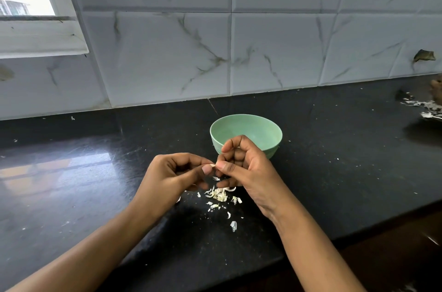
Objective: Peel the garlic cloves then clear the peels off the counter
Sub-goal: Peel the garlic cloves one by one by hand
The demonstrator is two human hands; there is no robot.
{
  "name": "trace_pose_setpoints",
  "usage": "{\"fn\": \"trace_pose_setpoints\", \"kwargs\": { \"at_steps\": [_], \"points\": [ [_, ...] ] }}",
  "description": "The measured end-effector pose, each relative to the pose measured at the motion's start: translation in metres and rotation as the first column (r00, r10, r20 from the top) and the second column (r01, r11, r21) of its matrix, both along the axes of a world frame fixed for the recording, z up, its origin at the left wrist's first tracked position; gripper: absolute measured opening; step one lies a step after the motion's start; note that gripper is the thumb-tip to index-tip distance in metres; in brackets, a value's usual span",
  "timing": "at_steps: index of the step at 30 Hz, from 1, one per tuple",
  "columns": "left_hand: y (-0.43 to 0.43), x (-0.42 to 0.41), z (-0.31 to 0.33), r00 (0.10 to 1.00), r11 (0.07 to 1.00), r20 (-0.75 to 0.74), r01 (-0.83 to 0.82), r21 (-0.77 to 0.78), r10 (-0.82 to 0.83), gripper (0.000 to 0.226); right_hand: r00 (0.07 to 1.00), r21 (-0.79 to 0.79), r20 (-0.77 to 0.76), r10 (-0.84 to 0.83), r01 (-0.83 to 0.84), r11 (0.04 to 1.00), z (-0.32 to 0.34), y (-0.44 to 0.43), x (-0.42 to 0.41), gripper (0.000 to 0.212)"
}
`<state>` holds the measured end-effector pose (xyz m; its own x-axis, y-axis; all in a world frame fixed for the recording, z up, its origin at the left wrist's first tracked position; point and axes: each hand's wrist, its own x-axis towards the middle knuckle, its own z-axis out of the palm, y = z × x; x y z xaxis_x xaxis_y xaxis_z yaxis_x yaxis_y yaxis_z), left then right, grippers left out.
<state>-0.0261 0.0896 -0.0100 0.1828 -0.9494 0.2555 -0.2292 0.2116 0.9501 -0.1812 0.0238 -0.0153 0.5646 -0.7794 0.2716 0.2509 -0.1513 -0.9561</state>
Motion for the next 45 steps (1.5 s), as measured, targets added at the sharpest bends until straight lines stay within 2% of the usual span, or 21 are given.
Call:
{"fn": "trace_pose_setpoints", "kwargs": {
  "at_steps": [5,9,12,14,18,24,28,30,35,39,45],
  "points": [
    [-0.001,0.001,0.001,0.991,0.998,-0.131,0.017,0.065,-0.008,0.016,0.998,-0.025,-0.042,-0.038,0.037,0.999,-0.002,-0.001,0.002,0.018],
    [-0.001,0.000,0.001,0.991,0.998,-0.133,-0.010,0.067,0.019,0.015,0.986,-0.218,-0.139,-0.095,0.063,0.974,-0.005,-0.002,0.004,0.026],
    [-0.001,0.001,0.000,0.994,0.998,-0.103,-0.021,0.063,0.028,0.014,0.967,-0.442,-0.145,-0.211,0.127,0.888,-0.008,-0.002,0.005,0.022],
    [-0.001,0.000,0.000,0.996,0.997,-0.090,-0.010,0.072,0.016,0.012,0.954,-0.526,-0.104,-0.280,0.186,0.830,-0.010,-0.003,0.006,0.018],
    [-0.001,0.000,0.001,0.994,0.998,-0.108,-0.005,0.065,0.012,0.013,0.931,-0.612,-0.017,-0.366,0.280,0.740,-0.012,-0.004,0.006,0.013],
    [-0.001,-0.001,0.001,0.988,0.998,-0.152,-0.013,0.065,0.023,0.012,0.890,-0.738,0.010,-0.456,0.315,0.597,-0.014,-0.004,0.006,0.007],
    [0.000,-0.003,0.003,0.985,0.998,-0.166,-0.034,0.044,0.041,0.012,0.859,-0.757,0.036,-0.511,0.357,0.547,-0.013,-0.003,0.006,0.014],
    [-0.001,-0.003,0.003,0.980,0.997,-0.189,-0.056,0.047,0.064,0.015,0.847,-0.738,0.047,-0.529,0.387,0.553,-0.012,-0.004,0.006,0.019],
    [-0.001,-0.001,0.003,0.970,0.996,-0.234,-0.053,0.076,0.069,0.016,0.875,-0.676,-0.042,-0.482,0.330,0.659,-0.011,-0.004,0.005,0.013],
    [-0.001,-0.001,0.003,0.976,0.996,-0.214,-0.024,0.082,0.041,0.010,0.893,-0.715,-0.075,-0.444,0.262,0.648,-0.012,-0.004,0.007,0.014],
    [-0.002,0.000,0.001,0.974,0.997,-0.222,-0.026,0.075,0.042,0.012,0.895,-0.701,-0.050,-0.443,0.285,0.654,-0.012,-0.004,0.006,0.005]
  ]
}}
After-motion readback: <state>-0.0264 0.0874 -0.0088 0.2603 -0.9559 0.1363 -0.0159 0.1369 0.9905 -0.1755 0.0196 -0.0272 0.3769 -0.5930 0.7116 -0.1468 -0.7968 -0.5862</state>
